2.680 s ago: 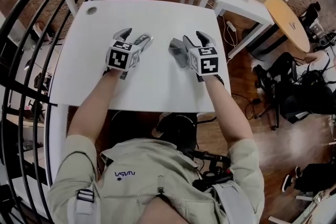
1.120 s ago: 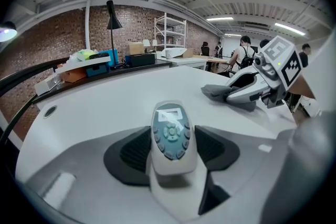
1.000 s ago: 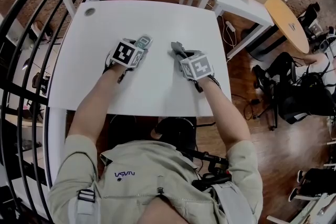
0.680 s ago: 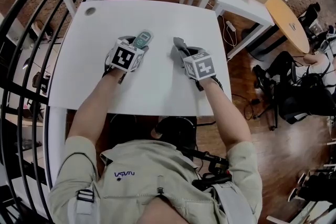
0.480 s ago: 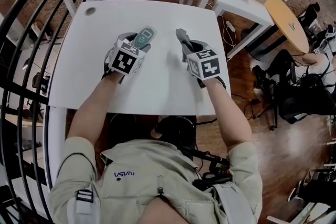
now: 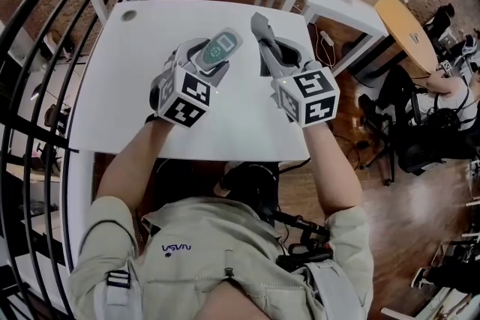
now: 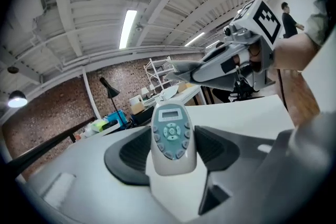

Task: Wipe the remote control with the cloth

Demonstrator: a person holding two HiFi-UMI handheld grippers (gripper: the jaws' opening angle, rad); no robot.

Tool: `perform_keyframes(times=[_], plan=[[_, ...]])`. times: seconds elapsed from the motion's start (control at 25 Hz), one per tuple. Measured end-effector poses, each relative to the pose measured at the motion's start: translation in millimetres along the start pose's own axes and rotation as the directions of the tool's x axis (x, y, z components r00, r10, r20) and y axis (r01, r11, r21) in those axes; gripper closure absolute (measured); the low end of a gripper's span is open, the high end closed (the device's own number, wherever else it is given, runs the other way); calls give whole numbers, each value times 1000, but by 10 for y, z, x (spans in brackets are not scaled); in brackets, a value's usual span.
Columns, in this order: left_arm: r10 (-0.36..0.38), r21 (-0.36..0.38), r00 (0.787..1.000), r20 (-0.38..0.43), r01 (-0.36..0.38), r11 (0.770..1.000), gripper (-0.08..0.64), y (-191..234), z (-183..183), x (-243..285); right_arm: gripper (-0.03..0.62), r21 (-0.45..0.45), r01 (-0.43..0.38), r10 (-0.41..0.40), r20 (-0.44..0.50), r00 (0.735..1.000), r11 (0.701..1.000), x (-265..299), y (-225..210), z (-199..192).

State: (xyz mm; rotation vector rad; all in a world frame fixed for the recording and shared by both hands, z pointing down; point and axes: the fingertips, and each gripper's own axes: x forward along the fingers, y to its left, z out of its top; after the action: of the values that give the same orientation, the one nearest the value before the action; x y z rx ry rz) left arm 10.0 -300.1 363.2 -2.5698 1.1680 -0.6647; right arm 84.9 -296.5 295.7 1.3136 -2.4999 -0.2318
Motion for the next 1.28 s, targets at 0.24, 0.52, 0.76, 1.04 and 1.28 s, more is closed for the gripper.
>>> perform_keyframes(times=[0.24,0.52,0.76,1.04,1.28], plan=[[63,125,995,82,-73,990,288,-108,263,-242,561,-58,-35,39,66,997,998,-172,248,304],[108,243,982,157,-144,959,287,-217,473,-434,561,-114,-90,97,63,993,989,-251,541,382],[113,312,974,195,-171,934,287,-296,546,-514,563,-190,-245,247,-15,969,951,-275,1057,319],[81,387,972,219,-162,908,287,-434,512,-542,566,-257,-225,229,-13,973,940,-442,993,387],[116,411,965,234,-207,888,287,-485,626,-605,566,-260,3,11,52,999,966,-471,502,583]])
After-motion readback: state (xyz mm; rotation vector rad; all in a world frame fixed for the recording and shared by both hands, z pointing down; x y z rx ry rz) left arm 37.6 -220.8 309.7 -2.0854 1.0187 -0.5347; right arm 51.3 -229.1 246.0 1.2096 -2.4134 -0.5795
